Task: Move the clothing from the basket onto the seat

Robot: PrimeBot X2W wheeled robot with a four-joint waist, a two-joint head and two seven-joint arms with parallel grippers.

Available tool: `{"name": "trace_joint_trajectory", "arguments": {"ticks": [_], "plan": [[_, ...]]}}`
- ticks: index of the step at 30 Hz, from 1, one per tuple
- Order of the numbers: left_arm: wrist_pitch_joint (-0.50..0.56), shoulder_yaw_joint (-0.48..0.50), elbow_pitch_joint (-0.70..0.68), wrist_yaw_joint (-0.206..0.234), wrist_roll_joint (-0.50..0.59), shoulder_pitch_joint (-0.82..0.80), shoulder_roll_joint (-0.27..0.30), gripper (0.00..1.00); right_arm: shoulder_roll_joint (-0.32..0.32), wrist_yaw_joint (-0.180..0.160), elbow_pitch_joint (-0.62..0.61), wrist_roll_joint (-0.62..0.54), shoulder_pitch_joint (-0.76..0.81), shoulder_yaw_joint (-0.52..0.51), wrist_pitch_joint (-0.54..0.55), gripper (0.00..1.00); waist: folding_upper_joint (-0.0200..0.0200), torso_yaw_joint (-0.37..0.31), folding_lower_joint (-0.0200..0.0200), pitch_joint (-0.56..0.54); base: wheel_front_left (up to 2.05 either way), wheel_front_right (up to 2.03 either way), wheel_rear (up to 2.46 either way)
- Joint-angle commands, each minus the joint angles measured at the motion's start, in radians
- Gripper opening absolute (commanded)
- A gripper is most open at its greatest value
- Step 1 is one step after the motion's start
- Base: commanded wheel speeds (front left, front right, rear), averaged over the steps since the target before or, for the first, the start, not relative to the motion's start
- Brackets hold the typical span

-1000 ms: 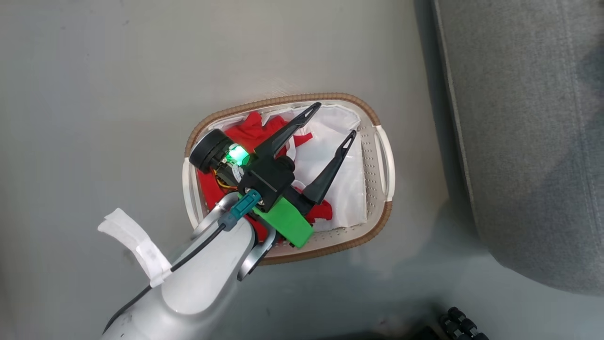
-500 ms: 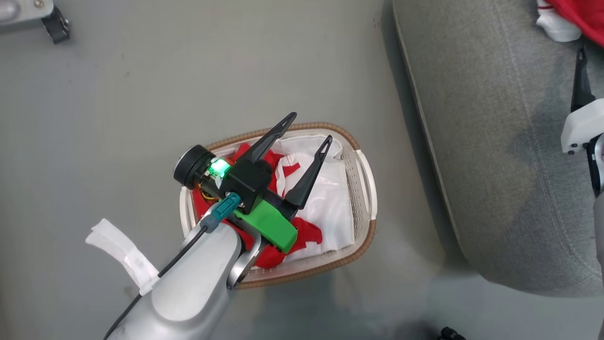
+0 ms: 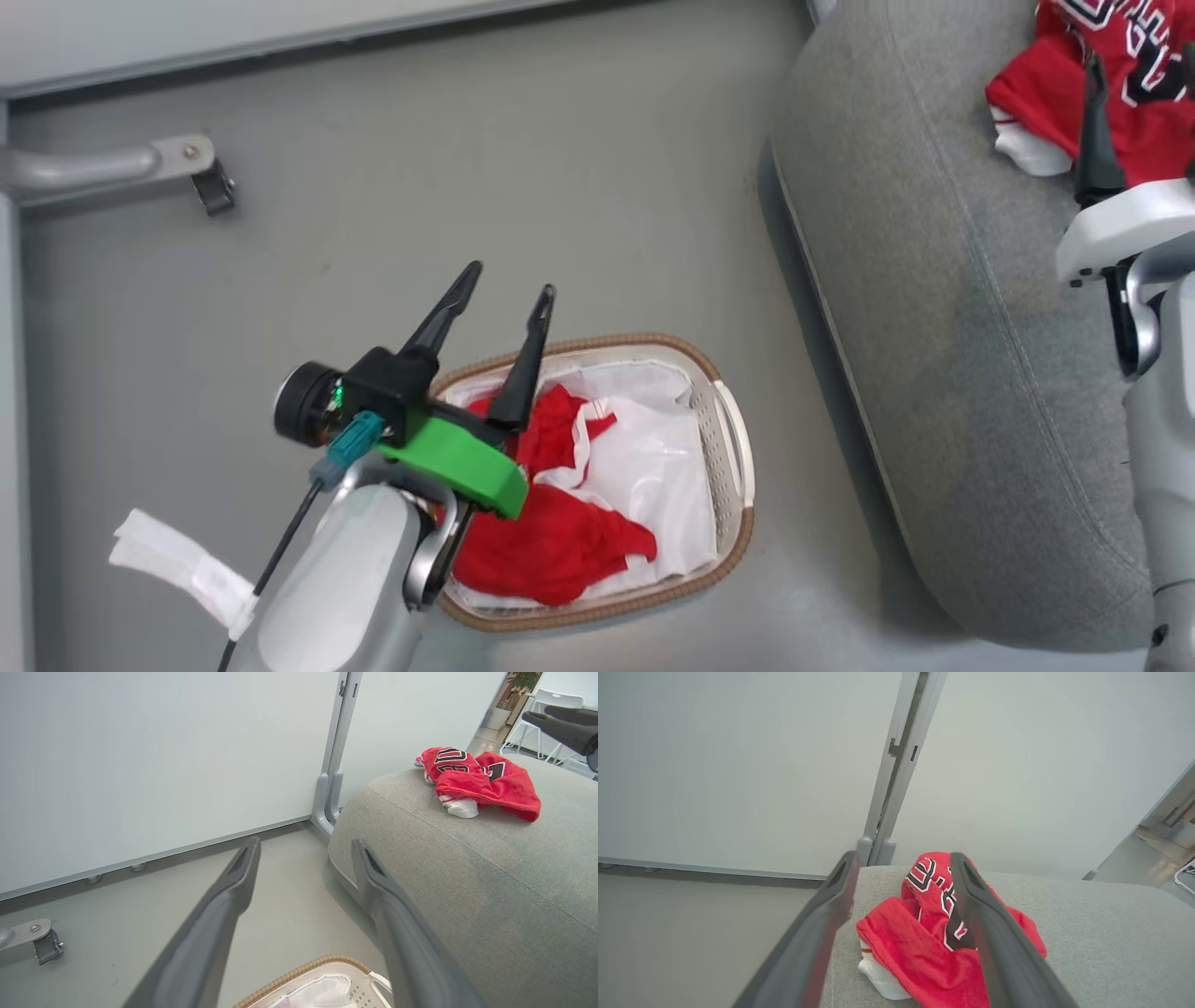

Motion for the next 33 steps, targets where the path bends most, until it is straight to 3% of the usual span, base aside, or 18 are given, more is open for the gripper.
{"name": "trace_joint_trajectory", "arguments": {"ticks": [1,12,18,26,33], "plan": [[-0.001,0.029,-0.004,0.006,0.019,0.030,-0.004,1.00,0.017,-0.001,-0.011,0.015,0.035,-0.001,-0.005,1.00,0.0000,0.045,0.0001,-0.086,0.00,0.00,0.00],[-0.001,0.265,-0.040,0.032,0.067,0.222,-0.039,1.00,0.146,-0.001,-0.144,0.095,0.236,0.001,-0.005,1.00,0.0000,0.100,0.0001,-0.190,0.00,0.00,0.00],[-0.001,0.342,-0.046,0.024,0.076,0.312,-0.051,1.00,0.170,-0.001,-0.189,0.109,0.388,0.008,-0.005,1.00,0.0000,0.120,0.0001,-0.238,0.00,0.00,0.00],[-0.001,0.399,-0.051,0.019,0.067,0.415,-0.059,1.00,0.170,-0.001,-0.217,0.199,0.531,0.126,-0.005,1.00,0.0000,0.123,0.0001,-0.280,0.00,0.00,0.00],[-0.001,0.395,-0.055,0.031,0.048,0.460,-0.059,1.00,0.170,-0.001,-0.248,0.241,0.595,0.160,-0.005,1.00,0.0000,0.124,0.0001,-0.299,0.00,0.00,0.00]]}}
